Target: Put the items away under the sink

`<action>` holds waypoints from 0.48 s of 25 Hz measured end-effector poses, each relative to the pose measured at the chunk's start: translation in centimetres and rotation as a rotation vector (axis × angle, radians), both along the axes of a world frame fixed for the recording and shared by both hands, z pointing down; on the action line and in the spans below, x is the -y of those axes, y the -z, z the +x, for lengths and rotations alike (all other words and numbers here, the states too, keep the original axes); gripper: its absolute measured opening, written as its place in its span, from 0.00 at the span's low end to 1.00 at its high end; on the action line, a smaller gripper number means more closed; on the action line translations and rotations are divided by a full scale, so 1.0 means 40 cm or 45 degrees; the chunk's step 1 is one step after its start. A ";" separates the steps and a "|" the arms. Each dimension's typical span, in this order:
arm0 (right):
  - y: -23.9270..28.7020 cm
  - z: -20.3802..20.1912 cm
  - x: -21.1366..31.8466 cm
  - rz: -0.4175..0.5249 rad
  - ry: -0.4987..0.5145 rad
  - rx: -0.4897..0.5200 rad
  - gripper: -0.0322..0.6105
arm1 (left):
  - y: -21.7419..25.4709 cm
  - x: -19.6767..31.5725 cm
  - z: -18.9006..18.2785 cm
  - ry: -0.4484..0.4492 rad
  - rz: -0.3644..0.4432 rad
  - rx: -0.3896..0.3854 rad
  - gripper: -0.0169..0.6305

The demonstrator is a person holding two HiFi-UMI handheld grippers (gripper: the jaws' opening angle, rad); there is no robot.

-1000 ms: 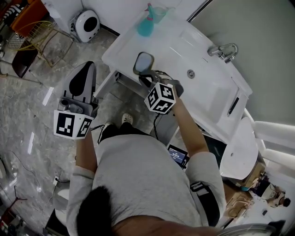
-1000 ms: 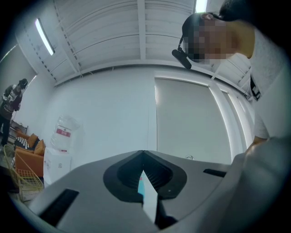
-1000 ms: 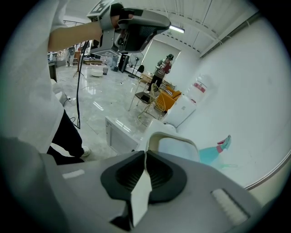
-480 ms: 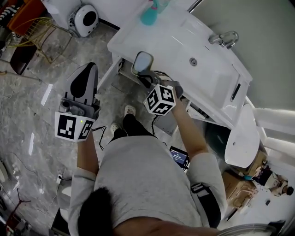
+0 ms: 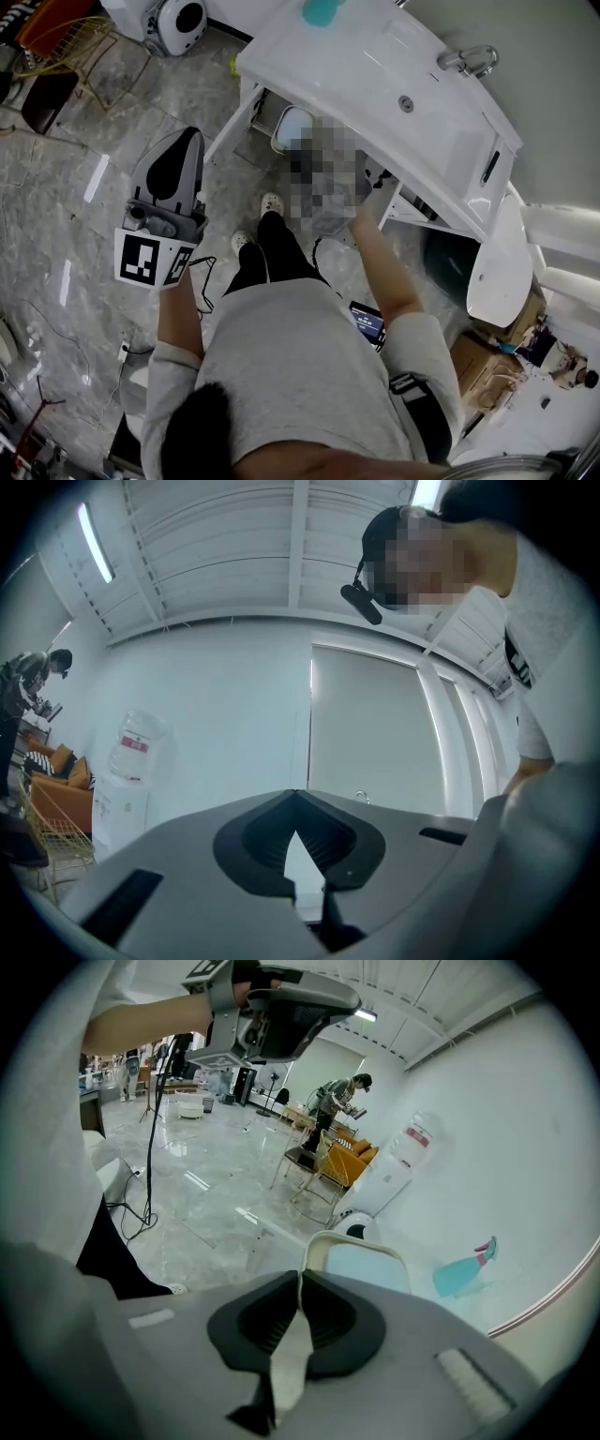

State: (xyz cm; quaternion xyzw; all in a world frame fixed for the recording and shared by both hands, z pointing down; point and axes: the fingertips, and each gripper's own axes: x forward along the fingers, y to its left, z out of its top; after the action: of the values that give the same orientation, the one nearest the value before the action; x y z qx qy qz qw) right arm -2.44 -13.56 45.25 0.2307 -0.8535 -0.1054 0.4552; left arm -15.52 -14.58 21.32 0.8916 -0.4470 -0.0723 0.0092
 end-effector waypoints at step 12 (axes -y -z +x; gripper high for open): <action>-0.139 -0.033 -0.005 -0.023 -0.096 0.001 0.09 | -0.128 -0.009 0.010 -0.116 -0.044 -0.016 0.04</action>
State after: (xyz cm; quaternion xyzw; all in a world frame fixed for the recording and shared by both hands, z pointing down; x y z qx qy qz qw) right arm -3.76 -13.34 50.80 0.2587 -0.8453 -0.0805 0.4605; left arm -15.10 -14.21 26.43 0.9102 -0.4072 -0.0698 0.0305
